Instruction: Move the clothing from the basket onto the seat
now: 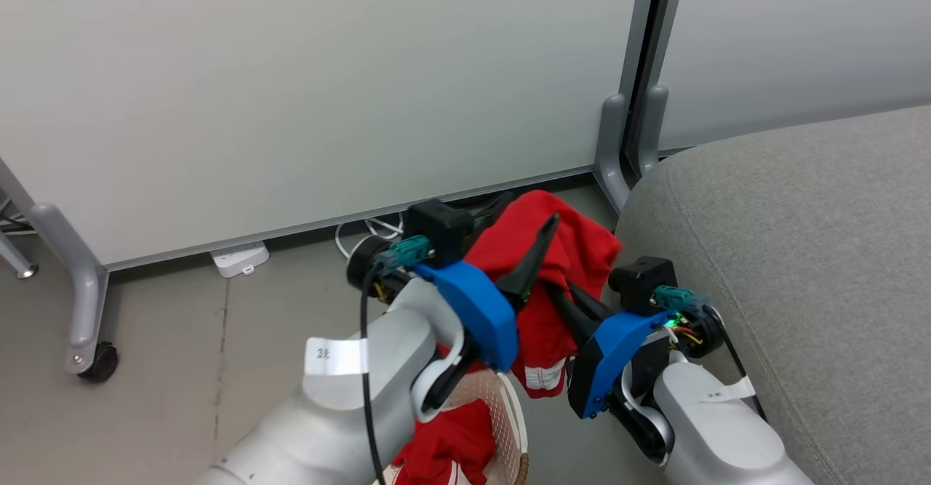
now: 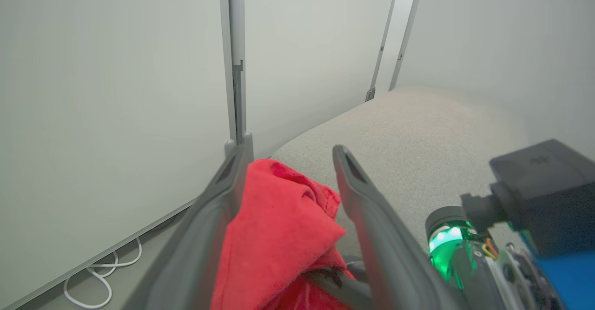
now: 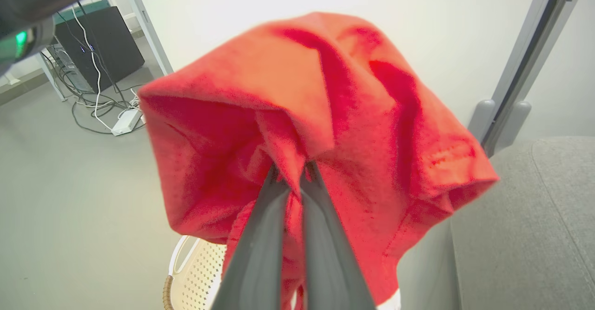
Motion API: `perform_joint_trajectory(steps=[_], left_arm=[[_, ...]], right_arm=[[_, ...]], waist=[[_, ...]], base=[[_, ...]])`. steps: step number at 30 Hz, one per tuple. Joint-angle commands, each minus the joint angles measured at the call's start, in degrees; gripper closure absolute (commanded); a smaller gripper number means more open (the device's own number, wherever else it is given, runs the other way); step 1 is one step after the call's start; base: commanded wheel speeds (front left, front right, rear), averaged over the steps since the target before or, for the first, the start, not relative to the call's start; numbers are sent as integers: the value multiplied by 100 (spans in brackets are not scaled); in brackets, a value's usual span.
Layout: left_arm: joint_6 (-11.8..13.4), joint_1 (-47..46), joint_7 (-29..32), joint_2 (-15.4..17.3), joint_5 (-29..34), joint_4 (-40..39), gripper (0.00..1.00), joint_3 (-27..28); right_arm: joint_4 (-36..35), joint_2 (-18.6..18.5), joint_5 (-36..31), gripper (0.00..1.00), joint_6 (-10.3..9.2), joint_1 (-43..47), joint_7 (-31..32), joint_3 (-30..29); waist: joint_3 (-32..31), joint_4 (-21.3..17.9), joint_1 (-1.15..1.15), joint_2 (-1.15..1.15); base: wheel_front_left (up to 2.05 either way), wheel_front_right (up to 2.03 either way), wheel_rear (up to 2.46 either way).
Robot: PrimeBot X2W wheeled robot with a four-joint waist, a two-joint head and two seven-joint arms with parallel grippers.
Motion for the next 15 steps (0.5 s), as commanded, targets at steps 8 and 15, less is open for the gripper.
perform_joint_trajectory(steps=[8, 15], left_arm=[[67, 790, -56, 483, 904, -826, 0, 980], [-62, 1895, -59, 778, 2015, -1784, 0, 2034]], right_arm=[[-189, -17, -175, 100, 3, 89, -73, -317], [-455, -17, -352, 100, 3, 212, -23, -615]], waist=[[129, 82, 0, 0], [263, 160, 0, 0]], base=[[0, 0, 0], [0, 0, 0]])
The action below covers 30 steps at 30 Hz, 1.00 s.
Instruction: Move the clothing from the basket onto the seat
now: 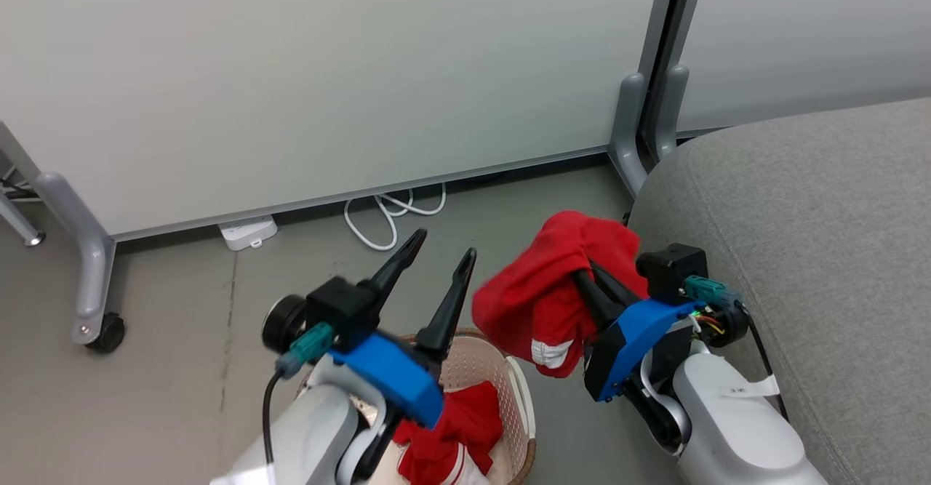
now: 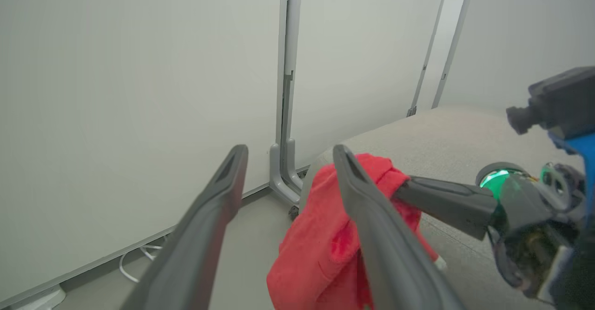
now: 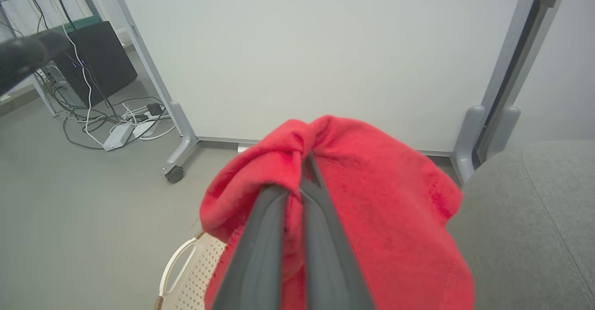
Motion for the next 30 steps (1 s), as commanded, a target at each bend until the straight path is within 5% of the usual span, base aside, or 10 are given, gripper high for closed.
perform_joint_trajectory(steps=[1, 18, 30], left_arm=[[-20, 83, -28, 30, 64, -40, 0, 68], [-325, 1599, -29, -153, 1240, -491, 0, 1590], [-368, 1811, -29, -215, 1397, -538, 0, 1713]], right_arm=[[-50, -17, -43, 100, 3, 54, 5, -19], [-626, -17, -212, 100, 3, 386, 229, -381], [-803, -16, -242, 100, 3, 495, 326, -472]], waist=[[27, 19, 0, 0], [125, 185, 0, 0], [105, 185, 0, 0]], base=[[0, 0, 0], [0, 0, 0], [0, 0, 0]])
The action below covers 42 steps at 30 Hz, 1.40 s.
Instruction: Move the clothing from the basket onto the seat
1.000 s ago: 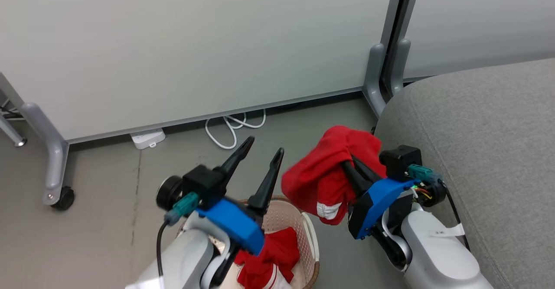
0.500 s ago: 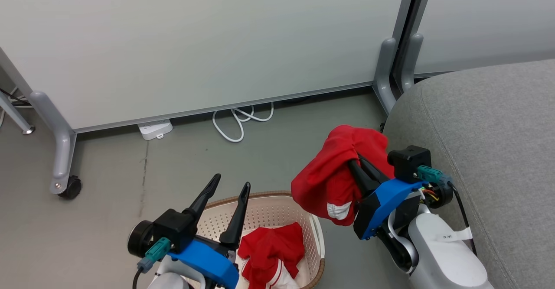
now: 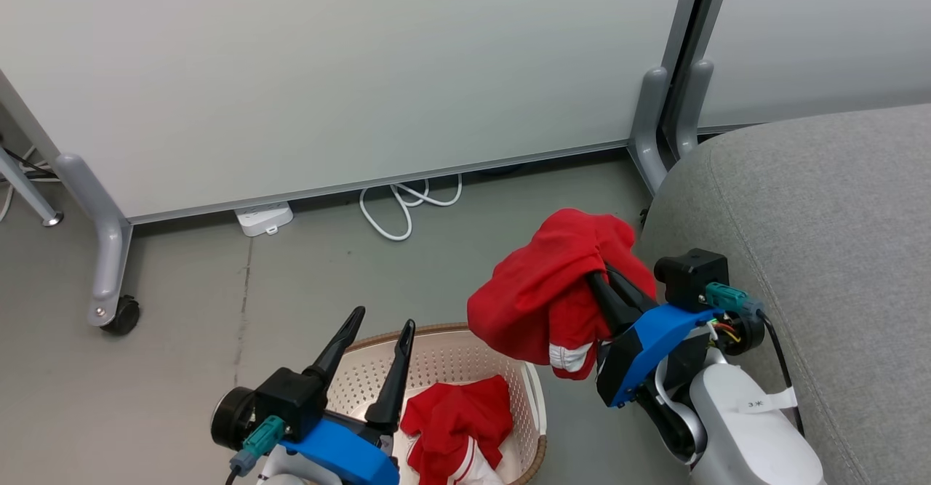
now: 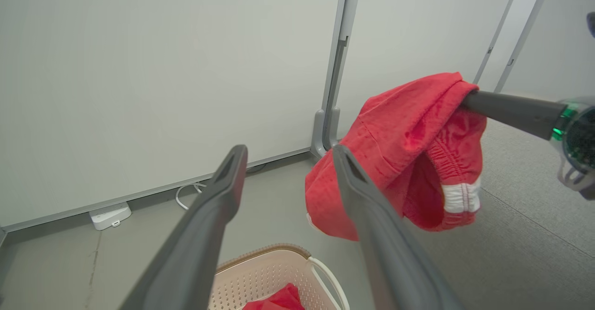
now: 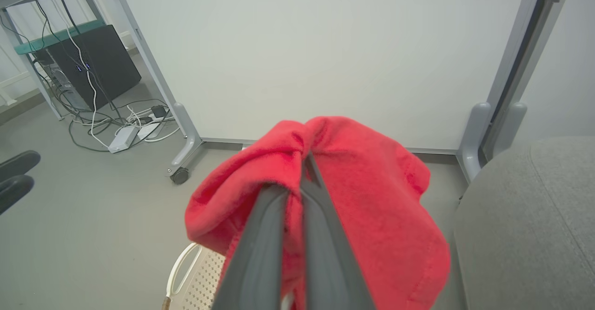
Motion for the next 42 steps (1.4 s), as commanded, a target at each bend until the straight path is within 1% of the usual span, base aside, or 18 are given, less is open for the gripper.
perform_joint_trajectory(steps=[1, 5, 10, 15, 30, 37, 42], left_arm=[[-41, 34, -29, 14, -19, -32, 0, -17], [-33, -2, -29, 57, -51, -31, 0, -110], [-30, -81, -28, 89, -87, -65, 0, -160], [-30, -152, -28, 104, -79, -98, 0, -191], [-31, -187, -28, 144, -47, -142, 0, -267], [-31, -243, -28, 194, -74, -152, 0, -291], [-30, -215, -29, 176, -90, -138, 0, -309]], right_arm=[[-34, -15, -12, 100, 3, 50, 16, -18], [-70, -15, -7, 100, 3, 78, 25, -26], [-111, -15, 27, 100, 3, 28, 20, -32], [-128, -15, 45, 100, 3, -12, -3, -38], [-53, -11, 119, 100, 3, 11, -114, -54], [-10, -10, 146, 100, 3, 57, -168, -49], [12, -10, 137, 100, 3, 120, -184, -69]], waist=[[5, -11, 0, 0], [53, -105, 0, 0], [143, -371, 0, 0], [249, -769, 0, 0], [362, -2181, 0, 0], [386, -2636, 0, 0], [359, -2822, 0, 0]], base=[[0, 0, 0], [0, 0, 0], [0, 0, 0], [0, 0, 0], [0, 0, 0], [0, 0, 0], [0, 0, 0]])
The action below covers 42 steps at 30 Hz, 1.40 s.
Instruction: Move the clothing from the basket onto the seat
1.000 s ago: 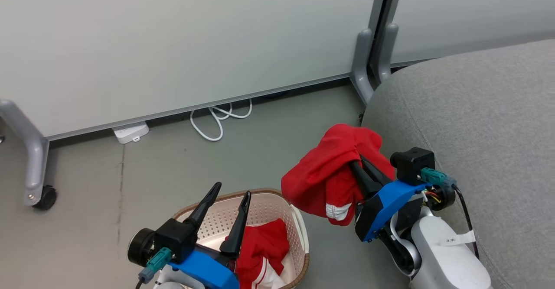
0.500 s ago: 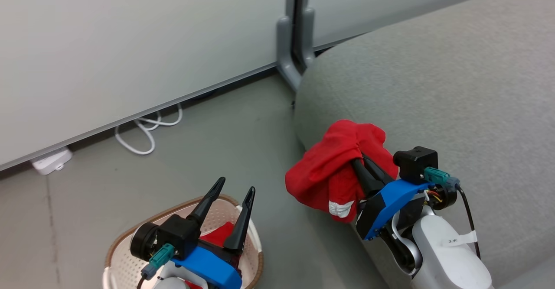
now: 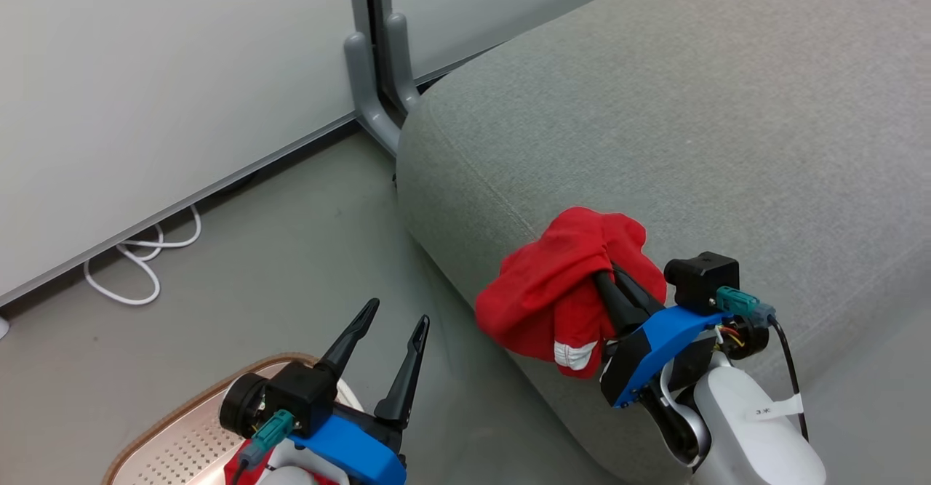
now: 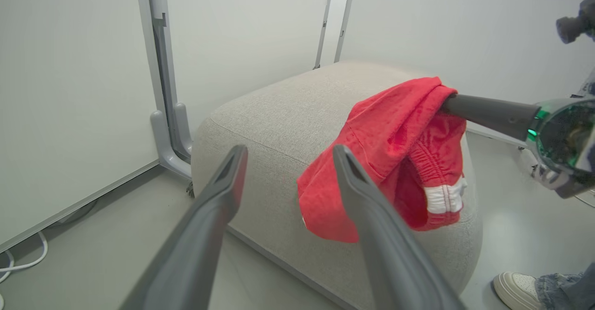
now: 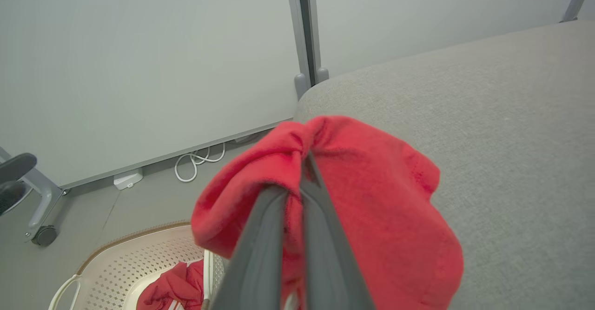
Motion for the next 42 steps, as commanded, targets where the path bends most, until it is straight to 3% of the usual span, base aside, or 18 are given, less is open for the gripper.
perform_joint_trajectory(steps=[1, 14, 21, 27, 37, 42], left_arm=[[-15, -58, -28, 15, -32, -4, 0, 8], [-14, -124, -28, 3, -7, -7, 0, -42], [-14, -374, -28, 69, 17, -65, 0, -74], [-14, -859, -29, 275, 62, -127, 0, -248], [-14, -1805, -29, 677, 93, -346, 0, -551], [-14, -2216, -24, 829, 177, -483, 0, -665]], right_arm=[[6, -5, -24, 100, 3, 90, -30, -16], [-55, -5, -20, 100, 3, 157, -7, -129], [55, -31, -32, 100, 3, -360, 86, -469], [210, -415, -50, 100, 3, -1281, 184, -1053], [413, -1565, 56, 100, 3, -2714, 182, -2444], [610, -1854, -39, 100, 3, -3160, -40, -3151]], waist=[[-21, -59, 0, 0], [44, 5, 0, 0], [465, 213, 0, 0], [1156, 461, 0, 0], [2587, 1032, 0, 0], [3224, 1201, 0, 0]], base=[[0, 0, 0], [0, 0, 0], [0, 0, 0], [0, 0, 0], [0, 0, 0], [0, 0, 0]])
